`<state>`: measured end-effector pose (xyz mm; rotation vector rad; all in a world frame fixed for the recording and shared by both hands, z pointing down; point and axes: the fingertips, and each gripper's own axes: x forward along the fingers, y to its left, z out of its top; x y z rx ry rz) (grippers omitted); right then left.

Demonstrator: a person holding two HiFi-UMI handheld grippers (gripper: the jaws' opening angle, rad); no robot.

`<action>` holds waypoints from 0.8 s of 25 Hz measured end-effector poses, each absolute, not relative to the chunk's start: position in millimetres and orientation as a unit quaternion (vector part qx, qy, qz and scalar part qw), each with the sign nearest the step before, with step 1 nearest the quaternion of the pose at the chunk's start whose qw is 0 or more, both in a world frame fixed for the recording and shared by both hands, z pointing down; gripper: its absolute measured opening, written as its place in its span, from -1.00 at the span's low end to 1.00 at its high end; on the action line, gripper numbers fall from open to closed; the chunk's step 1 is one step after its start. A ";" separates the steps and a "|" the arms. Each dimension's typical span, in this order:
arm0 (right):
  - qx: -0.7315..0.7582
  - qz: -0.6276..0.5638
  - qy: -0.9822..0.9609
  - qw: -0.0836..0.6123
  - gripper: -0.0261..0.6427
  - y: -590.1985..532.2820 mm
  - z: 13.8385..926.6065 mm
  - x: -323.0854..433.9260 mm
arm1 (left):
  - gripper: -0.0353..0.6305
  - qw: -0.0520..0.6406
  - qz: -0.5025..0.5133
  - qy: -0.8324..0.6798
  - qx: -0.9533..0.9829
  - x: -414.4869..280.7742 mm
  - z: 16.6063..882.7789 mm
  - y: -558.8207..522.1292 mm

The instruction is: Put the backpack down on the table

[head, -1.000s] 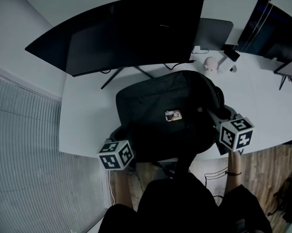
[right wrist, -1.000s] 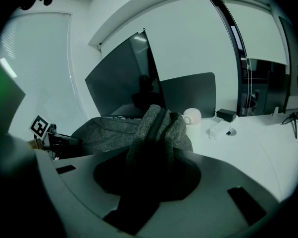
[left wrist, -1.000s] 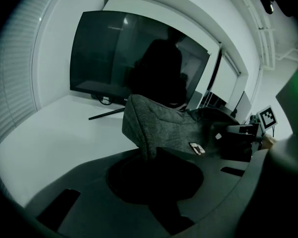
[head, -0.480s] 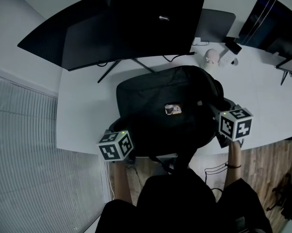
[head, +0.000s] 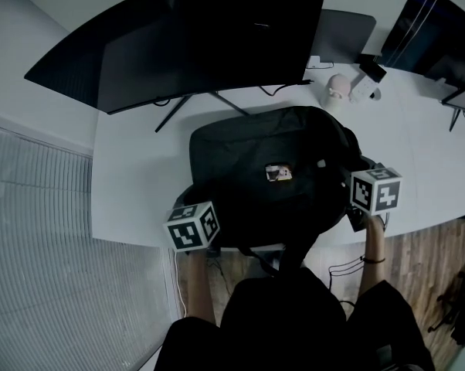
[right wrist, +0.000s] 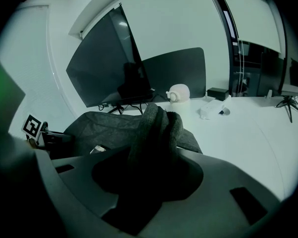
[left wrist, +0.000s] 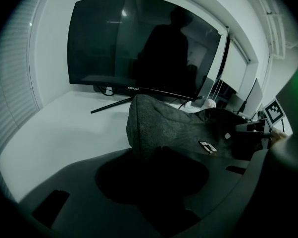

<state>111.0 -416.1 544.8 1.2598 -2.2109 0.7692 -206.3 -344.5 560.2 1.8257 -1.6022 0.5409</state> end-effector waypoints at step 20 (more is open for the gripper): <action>0.555 0.184 -0.765 0.272 -0.19 -424.1 541.3 140.2 | -0.06 0.277 0.242 -0.641 0.674 -212.7 562.3 -349.3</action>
